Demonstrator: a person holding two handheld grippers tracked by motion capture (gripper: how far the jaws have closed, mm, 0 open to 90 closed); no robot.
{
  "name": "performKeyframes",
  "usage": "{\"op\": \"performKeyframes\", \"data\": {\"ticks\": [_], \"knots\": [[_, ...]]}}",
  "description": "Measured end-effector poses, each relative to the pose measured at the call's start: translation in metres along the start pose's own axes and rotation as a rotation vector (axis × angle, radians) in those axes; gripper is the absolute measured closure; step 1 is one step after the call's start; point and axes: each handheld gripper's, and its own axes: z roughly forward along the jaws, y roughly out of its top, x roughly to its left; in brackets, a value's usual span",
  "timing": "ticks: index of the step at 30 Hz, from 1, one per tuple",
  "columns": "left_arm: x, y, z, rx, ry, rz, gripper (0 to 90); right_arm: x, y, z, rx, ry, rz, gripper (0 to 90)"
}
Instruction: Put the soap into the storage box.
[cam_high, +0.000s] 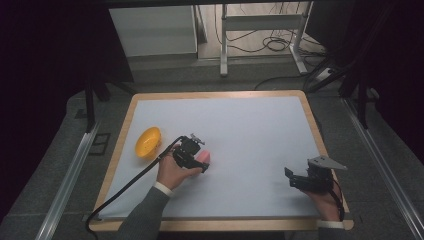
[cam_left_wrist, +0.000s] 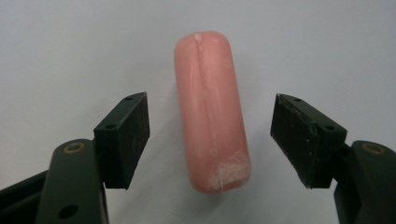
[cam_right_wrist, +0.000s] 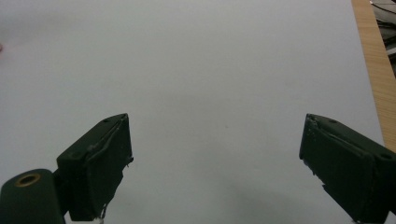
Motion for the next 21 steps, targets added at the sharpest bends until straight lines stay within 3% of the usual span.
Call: {"op": "performKeyframes", "data": {"ticks": [16, 21], "knots": [[-0.004, -0.003, 0.015, 0.045, -0.006, -0.024, 40.2, 0.000, -0.001, 0.001, 0.008, -0.007, -0.005, 9.0], [-0.002, -0.004, 0.016, 0.041, -0.005, -0.047, 50.5, 0.001, 0.000, 0.001, 0.009, -0.002, -0.011, 9.0]]}}
